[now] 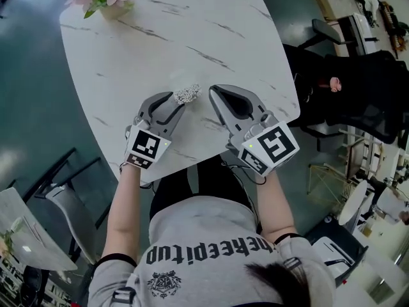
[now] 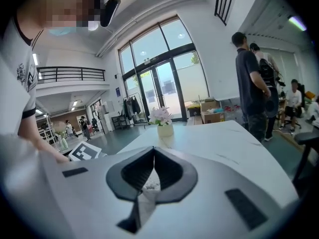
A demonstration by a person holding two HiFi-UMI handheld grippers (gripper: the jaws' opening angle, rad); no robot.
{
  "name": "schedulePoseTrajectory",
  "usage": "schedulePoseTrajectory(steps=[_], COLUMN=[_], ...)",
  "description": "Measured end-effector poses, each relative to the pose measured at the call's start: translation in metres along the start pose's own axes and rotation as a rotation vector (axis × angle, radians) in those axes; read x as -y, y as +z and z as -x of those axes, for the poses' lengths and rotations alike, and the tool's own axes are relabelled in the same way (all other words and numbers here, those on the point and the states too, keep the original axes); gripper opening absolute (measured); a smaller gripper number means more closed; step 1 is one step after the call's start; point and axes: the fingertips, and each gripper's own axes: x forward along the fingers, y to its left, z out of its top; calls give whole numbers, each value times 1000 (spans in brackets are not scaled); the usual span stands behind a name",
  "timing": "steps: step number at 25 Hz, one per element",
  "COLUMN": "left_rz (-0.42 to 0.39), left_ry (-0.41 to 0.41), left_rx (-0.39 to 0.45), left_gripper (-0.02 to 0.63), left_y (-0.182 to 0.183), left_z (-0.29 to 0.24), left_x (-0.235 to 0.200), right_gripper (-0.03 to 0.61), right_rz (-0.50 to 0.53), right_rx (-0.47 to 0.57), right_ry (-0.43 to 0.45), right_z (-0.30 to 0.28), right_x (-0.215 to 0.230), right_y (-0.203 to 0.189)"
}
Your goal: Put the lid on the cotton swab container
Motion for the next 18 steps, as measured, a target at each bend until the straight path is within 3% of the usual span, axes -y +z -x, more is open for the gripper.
schedulePoseTrajectory(steps=[18], left_rz=[32], left_ry=[91], left_rx=[-10], left_gripper=[167], left_y=[-6], left_z=[0], left_x=[7], right_gripper=[28], right_rz=[93], right_rx=[-119], right_ry=[249], right_z=[-46], right_x=[27], right_y=[-2])
